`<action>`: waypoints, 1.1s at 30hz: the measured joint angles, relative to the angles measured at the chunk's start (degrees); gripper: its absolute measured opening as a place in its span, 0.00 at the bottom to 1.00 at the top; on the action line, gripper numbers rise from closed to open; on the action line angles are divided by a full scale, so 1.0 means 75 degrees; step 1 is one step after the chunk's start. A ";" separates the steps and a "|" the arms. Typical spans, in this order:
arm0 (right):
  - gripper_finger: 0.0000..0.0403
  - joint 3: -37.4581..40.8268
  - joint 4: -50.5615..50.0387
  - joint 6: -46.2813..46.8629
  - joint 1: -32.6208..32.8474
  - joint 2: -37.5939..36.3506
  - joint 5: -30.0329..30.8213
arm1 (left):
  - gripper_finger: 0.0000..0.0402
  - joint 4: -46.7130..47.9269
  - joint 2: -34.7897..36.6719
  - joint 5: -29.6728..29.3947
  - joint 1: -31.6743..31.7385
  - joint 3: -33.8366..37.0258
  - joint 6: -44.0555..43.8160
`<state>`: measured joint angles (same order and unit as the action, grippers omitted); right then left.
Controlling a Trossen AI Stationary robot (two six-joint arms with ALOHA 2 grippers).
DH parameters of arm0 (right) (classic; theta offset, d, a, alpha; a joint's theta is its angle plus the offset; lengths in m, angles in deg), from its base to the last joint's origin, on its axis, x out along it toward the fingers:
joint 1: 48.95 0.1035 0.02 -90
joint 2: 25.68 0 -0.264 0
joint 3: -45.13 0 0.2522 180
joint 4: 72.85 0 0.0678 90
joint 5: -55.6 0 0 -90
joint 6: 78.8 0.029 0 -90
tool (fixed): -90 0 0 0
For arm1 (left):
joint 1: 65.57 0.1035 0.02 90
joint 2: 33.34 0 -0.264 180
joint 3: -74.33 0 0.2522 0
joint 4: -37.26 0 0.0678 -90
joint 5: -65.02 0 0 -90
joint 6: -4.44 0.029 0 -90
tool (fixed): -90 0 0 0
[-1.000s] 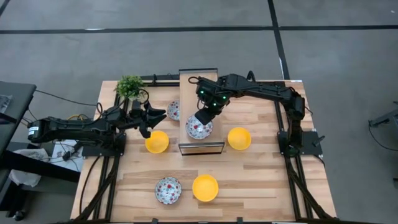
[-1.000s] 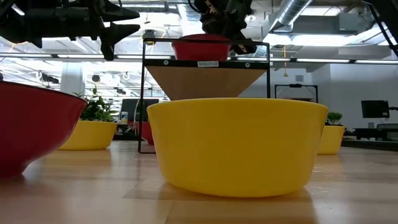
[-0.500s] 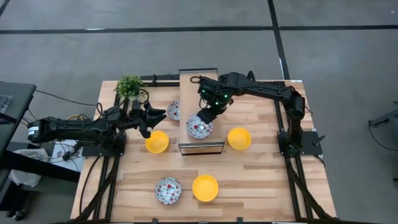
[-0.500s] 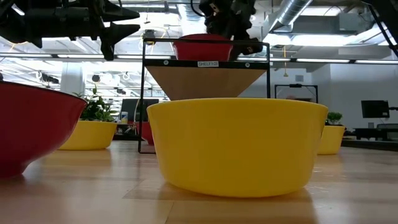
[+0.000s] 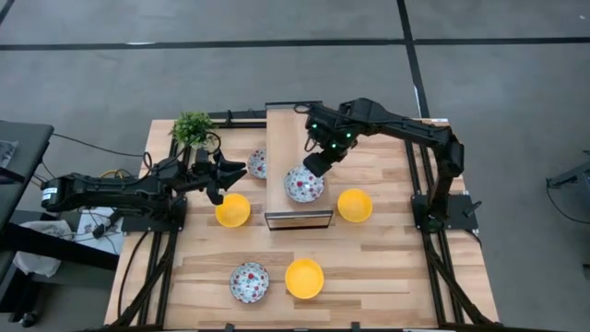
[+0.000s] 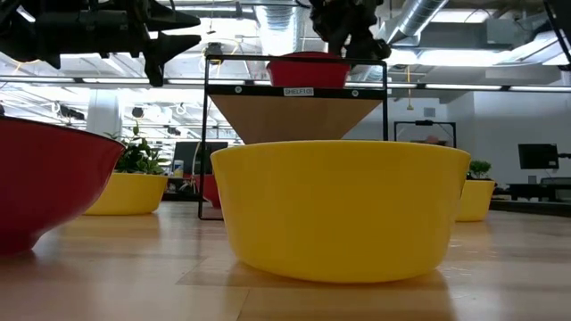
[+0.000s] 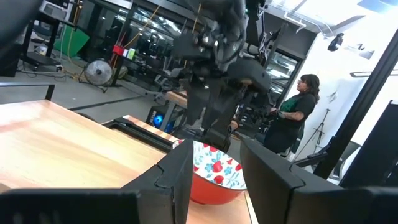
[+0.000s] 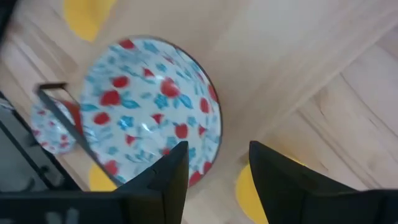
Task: Pick & Place Mini bowls
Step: Put the right red patterned bowl on the shelf
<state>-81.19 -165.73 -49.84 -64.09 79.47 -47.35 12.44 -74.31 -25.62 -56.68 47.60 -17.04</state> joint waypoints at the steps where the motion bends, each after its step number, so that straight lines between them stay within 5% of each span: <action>1: 0.38 0.0000 0.0065 0.0069 0.0000 -0.0053 0.0000 | 0.33 -0.0006 0.0000 0.0000 0.0001 0.0000 0.0000; 10: 0.33 0.0058 -0.0889 0.0135 -0.0265 -0.0007 0.1188 | 0.33 -0.0009 0.0000 0.0000 0.0000 0.0000 0.0000; 33: 0.25 0.0058 -0.0847 -0.0030 0.0016 0.0652 0.0895 | 0.33 -0.0019 0.0000 0.0000 0.0001 0.0000 0.0017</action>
<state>-80.75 -172.09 -50.06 -63.97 84.36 -40.63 12.30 -74.31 -25.62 -56.68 47.60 -16.91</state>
